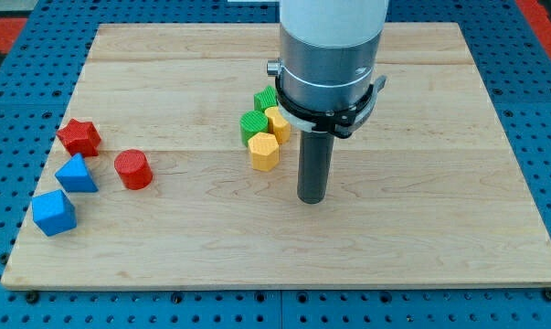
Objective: Separate the yellow and green blocks
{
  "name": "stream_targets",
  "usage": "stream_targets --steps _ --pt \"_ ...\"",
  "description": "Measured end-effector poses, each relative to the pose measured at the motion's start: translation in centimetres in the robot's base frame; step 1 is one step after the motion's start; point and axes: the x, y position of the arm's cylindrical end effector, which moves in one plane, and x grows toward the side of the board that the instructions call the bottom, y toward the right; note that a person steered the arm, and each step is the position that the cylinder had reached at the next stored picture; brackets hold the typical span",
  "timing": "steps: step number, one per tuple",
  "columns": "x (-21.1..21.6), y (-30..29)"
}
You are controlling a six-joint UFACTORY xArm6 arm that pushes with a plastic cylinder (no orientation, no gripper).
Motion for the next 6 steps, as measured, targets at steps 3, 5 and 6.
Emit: stream_targets --steps 3,5,6 --pt "-0.6 -3.9" --pt "-3.9 -4.8" --pt "-6.9 -5.6"
